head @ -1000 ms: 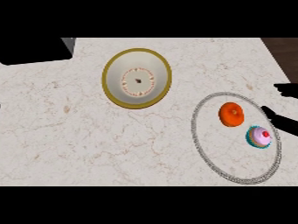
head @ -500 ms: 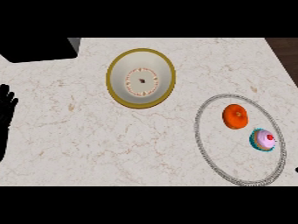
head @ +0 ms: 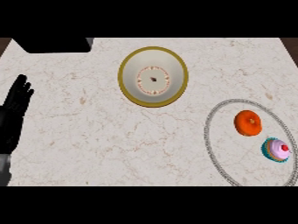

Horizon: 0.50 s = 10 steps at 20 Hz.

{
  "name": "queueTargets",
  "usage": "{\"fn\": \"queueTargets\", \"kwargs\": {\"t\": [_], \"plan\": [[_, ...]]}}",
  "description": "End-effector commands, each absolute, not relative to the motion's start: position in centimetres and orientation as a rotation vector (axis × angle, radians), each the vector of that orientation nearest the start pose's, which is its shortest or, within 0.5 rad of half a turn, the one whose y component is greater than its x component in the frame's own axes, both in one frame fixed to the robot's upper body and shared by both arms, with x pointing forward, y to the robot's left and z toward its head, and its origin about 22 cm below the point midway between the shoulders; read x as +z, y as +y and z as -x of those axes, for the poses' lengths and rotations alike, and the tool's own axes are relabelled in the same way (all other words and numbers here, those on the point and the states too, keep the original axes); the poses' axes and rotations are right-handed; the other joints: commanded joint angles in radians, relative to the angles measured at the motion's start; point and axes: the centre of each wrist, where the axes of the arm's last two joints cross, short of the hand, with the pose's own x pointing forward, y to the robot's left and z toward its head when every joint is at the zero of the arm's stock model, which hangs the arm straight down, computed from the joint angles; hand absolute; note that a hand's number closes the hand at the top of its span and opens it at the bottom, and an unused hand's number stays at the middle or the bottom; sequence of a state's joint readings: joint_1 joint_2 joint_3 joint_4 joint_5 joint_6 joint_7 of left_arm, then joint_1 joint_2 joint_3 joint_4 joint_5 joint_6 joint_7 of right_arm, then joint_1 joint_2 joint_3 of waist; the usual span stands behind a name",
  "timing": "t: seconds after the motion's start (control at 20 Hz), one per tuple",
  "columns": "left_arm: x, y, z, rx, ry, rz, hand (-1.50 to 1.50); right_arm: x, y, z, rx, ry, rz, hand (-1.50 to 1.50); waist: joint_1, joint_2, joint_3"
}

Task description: Pick the cupcake from the placemat and place it in the bowl

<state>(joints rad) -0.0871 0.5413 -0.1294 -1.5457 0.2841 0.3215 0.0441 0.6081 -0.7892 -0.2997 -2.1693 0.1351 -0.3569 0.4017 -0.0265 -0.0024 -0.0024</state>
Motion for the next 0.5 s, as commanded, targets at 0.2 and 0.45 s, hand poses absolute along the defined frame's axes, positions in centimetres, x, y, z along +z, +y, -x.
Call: {"fn": "queueTargets", "kwargs": {"t": [0.2, 0.45], "plan": [[7.0, 30.5, -27.2, -0.071, -1.575, -0.312, 0.00, 20.2, -38.3, -15.0, 0.510, -0.987, 1.054, -1.50, 0.039, 0.006, 0.001], [6.4, 30.7, -27.3, -0.095, -1.580, -0.330, 0.00, 18.9, -38.8, -17.8, 0.559, -0.843, 0.962, -1.50, 0.061, 0.012, 0.002]]}}
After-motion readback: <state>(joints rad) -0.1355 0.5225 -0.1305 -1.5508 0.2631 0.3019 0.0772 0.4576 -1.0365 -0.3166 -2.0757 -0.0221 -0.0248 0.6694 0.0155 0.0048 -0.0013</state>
